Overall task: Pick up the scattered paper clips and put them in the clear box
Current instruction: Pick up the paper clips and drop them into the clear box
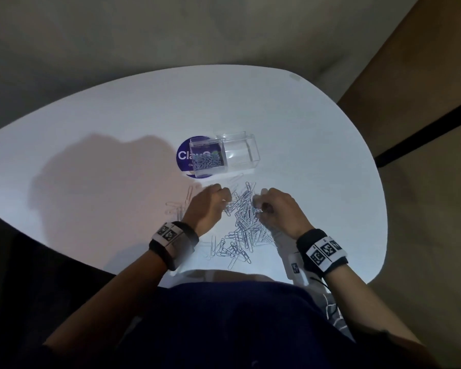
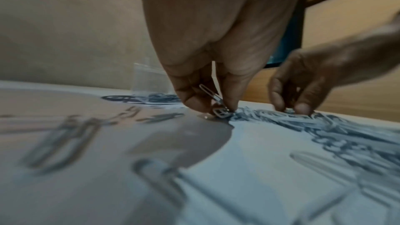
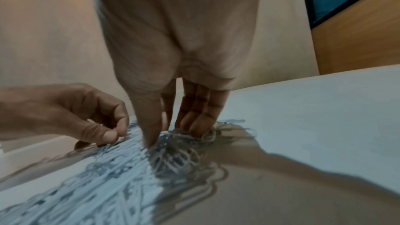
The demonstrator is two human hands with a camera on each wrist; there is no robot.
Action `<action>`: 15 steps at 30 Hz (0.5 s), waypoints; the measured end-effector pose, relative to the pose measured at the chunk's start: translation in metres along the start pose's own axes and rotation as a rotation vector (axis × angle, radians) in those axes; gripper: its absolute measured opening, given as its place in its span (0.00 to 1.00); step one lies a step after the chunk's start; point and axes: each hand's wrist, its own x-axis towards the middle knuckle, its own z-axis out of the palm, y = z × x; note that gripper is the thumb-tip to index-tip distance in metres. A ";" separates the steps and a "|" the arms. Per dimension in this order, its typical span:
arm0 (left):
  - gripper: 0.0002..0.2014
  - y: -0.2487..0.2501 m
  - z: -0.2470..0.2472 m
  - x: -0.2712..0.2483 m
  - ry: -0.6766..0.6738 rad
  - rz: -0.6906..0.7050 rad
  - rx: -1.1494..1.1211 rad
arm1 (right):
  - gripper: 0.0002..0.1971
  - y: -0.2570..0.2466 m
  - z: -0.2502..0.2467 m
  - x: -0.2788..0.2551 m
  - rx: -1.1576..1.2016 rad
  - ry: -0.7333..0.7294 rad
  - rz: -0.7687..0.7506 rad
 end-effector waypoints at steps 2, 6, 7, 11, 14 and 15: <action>0.06 -0.007 -0.007 0.000 -0.008 -0.063 -0.007 | 0.09 0.008 0.006 -0.004 0.066 0.090 0.001; 0.06 -0.019 -0.017 -0.012 0.065 -0.085 0.094 | 0.11 0.004 0.016 -0.016 0.031 0.065 -0.113; 0.06 -0.020 -0.017 -0.016 0.085 -0.053 0.122 | 0.09 -0.001 0.018 -0.019 0.023 0.019 -0.162; 0.09 -0.014 -0.015 -0.030 0.039 0.124 0.248 | 0.07 -0.013 0.029 -0.032 -0.026 -0.193 -0.261; 0.07 -0.006 -0.003 -0.040 -0.116 0.251 0.156 | 0.12 -0.016 0.043 -0.038 -0.107 -0.273 -0.283; 0.09 -0.003 0.002 -0.044 -0.150 0.286 0.152 | 0.12 -0.016 0.046 -0.039 -0.126 -0.282 -0.281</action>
